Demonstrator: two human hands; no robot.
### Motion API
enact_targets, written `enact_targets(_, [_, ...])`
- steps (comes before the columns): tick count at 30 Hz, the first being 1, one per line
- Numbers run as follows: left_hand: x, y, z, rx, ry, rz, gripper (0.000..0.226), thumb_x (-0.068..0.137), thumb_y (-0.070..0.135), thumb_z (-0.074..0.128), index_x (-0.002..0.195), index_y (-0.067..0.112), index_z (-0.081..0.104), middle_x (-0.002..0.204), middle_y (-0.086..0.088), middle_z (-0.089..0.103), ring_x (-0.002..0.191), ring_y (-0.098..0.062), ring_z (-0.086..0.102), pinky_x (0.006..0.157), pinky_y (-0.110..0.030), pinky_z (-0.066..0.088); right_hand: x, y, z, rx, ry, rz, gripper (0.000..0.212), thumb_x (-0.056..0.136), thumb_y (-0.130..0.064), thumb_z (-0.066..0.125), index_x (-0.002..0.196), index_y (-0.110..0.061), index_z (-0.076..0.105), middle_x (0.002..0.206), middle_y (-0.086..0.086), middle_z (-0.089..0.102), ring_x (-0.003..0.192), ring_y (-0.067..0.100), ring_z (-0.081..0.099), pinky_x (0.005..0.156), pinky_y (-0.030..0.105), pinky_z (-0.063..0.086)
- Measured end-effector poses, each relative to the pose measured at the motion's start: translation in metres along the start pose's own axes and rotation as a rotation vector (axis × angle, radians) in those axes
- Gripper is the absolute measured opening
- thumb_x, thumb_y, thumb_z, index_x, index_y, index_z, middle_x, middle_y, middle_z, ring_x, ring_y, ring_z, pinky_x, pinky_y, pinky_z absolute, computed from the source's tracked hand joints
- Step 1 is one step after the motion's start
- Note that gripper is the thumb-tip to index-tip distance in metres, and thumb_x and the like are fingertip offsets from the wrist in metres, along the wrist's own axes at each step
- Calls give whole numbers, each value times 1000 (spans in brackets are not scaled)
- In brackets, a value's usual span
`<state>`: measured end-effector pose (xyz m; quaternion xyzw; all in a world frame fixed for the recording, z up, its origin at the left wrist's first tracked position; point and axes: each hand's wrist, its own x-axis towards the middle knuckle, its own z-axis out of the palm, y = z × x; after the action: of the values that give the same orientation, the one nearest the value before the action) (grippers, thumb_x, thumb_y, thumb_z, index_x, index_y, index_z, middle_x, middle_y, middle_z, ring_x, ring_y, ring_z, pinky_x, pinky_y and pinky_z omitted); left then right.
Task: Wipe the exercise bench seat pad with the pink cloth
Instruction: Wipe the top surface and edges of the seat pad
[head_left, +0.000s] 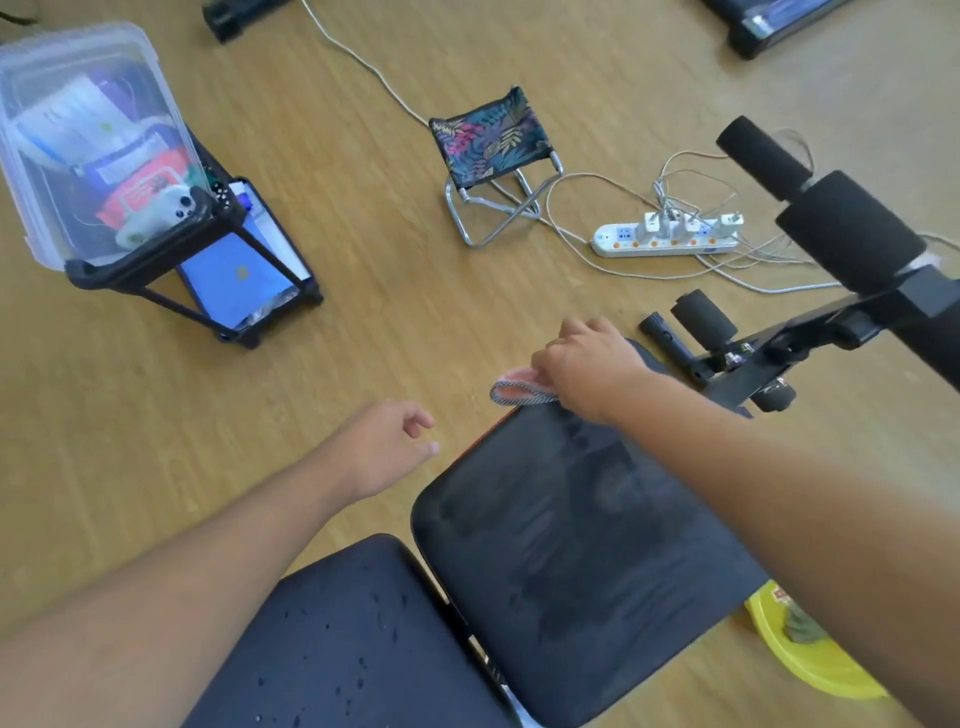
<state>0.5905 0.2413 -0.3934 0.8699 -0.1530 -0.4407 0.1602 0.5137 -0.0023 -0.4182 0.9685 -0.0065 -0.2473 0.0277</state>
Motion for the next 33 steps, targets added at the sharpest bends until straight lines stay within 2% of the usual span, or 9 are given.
enact_targets(5, [6,35,31,45,74,70,51,83,44,69,130,27,60,127,10,59,108,-14,60,96,-30,46,-15,60,12,375,62,247,29,103,-45,44,114,-34,68,101,-1,65,124,23,47,98,41,33])
enact_targets(7, [9,43,39,74,64,71,58,79,49,71,132,29,59,129,12,61,109,-13,63,95,-33,49,-27,85,22,502,64,381,29,102,-44,47,83,-31,66,82,-1,56,106,25,49,92,40,36])
enact_targets(9, [10,51,45,105,37,63,52,74,50,74,122,33,66,121,15,67,101,-13,67,90,-38,54,-46,101,42,711,33,529,46,99,-38,53,59,-18,46,65,1,46,80,25,46,76,36,37])
enact_targets(11, [10,57,50,185,67,64,35,71,45,76,104,34,71,104,14,73,91,-16,68,82,-39,57,-73,101,65,986,32,624,48,98,-30,56,56,-13,38,60,5,36,67,22,37,65,32,31])
enact_targets(14, [12,64,58,251,155,54,27,72,37,80,97,31,73,96,9,73,91,-21,68,78,-38,56,-110,90,86,1258,159,748,43,96,-28,63,66,-1,47,67,7,32,66,18,29,63,29,22])
enact_targets(18, [16,66,60,249,174,14,34,67,37,85,98,29,74,102,7,72,94,-21,67,79,-36,53,-140,76,89,1268,229,763,44,87,-33,74,56,-16,49,57,-3,29,58,16,24,52,29,18])
enact_targets(21, [15,68,65,264,207,-1,32,68,33,86,97,26,75,103,4,74,89,-18,63,75,-34,49,-163,70,104,1262,226,863,29,85,-34,76,72,-9,72,60,-2,41,59,14,32,50,28,26])
enact_targets(26, [16,72,70,295,229,-4,32,69,28,87,99,21,74,103,0,73,84,-16,56,73,-33,44,-211,59,137,1298,331,1038,29,85,-33,77,70,-8,73,57,0,38,63,15,29,44,21,25])
enact_targets(33, [18,74,72,325,232,2,37,68,29,89,98,16,73,89,1,66,90,-21,55,76,-34,44,-248,-11,159,1553,352,1445,62,81,-46,79,48,-3,48,42,-1,34,56,21,28,50,32,24])
